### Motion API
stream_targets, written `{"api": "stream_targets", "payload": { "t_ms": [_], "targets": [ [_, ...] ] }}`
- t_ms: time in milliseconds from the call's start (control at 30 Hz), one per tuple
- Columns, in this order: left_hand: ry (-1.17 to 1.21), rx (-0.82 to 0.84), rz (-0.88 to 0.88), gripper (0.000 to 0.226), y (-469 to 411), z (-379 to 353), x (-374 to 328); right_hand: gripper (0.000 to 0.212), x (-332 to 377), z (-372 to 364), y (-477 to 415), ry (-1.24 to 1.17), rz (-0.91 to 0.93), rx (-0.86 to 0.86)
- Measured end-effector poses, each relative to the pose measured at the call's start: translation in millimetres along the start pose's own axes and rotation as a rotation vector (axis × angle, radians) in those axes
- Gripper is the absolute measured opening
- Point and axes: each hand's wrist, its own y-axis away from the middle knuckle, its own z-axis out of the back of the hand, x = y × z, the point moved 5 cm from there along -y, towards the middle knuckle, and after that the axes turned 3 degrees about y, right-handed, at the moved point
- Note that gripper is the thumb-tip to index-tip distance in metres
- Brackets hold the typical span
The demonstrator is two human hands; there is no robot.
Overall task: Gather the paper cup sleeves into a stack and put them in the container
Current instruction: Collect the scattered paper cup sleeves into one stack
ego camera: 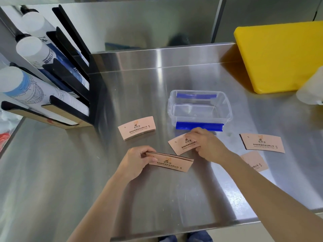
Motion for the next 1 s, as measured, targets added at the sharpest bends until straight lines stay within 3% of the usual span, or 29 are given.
{"api": "stream_targets", "payload": {
  "t_ms": [100,200,400,567,667,900,1000],
  "targets": [
    [-0.019,-0.01,-0.001,0.037,-1,0,-3,0.059,-1,-4,-9,0.178,0.052,0.132],
    [-0.028,-0.004,0.003,0.036,-1,-5,-2,0.057,6,-6,-15,0.337,0.122,0.113],
    [-0.048,-0.002,0.009,0.031,0,-8,-9,0.061,5,-2,-27,0.258,0.019,0.164],
    [-0.116,0.006,-0.067,0.021,2,-17,-22,0.031,2,5,-20,-0.01,-0.031,0.065],
    [-0.152,-0.027,-0.124,0.009,-2,-23,-31,0.027,9,15,-9,-0.243,0.004,0.063],
    [-0.143,-0.047,-0.093,0.04,-13,-47,-44,0.021,12,22,13,-0.473,0.018,0.006],
    [-0.241,0.01,-0.227,0.033,-16,-60,-56,0.022,5,18,23,-0.542,-0.021,0.025]
  ]
}}
